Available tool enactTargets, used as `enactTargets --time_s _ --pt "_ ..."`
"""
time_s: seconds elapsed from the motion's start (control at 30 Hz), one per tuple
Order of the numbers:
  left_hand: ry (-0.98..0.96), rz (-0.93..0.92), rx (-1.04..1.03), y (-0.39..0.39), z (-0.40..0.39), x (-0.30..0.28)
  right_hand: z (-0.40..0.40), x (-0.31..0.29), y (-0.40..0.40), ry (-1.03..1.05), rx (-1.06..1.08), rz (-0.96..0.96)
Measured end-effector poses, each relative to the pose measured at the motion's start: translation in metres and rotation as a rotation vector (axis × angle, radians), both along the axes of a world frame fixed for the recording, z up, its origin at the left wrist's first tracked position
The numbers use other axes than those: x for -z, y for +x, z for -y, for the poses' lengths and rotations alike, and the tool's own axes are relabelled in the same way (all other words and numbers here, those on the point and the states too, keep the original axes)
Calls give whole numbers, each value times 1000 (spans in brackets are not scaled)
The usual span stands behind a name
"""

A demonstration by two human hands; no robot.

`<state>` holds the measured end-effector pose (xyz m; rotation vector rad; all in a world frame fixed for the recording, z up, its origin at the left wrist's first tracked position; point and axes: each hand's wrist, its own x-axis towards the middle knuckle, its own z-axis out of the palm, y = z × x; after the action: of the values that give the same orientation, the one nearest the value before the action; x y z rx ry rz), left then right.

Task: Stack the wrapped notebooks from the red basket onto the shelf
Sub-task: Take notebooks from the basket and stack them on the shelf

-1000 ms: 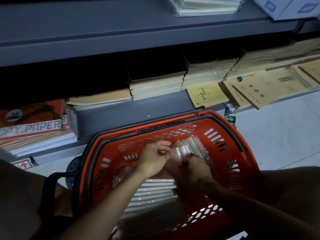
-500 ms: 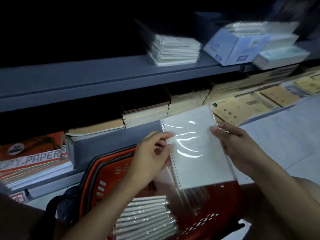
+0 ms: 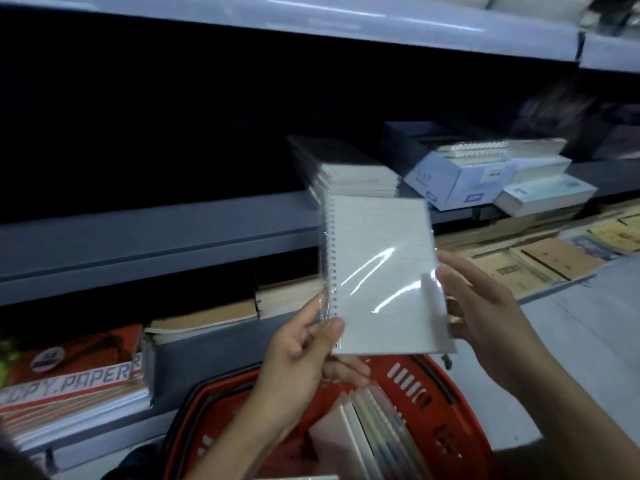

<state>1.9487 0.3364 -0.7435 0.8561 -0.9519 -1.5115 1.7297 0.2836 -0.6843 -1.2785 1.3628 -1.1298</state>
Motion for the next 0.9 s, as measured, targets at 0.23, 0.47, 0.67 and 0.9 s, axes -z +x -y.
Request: enactTargets --time_s 0.23,0.47,0.67,0.9 --pt "-105 322 -195 4 29 -15 -8 16 15 -160 111 135" --pt "-178 223 -287 5 49 -33 37 13 22 -160 125 231" --pt "-233 260 -411 6 106 -58 102 -9 30 -150 64 328" --pt "-279 484 -589 15 195 -91 207 -35 47 -216 57 54"
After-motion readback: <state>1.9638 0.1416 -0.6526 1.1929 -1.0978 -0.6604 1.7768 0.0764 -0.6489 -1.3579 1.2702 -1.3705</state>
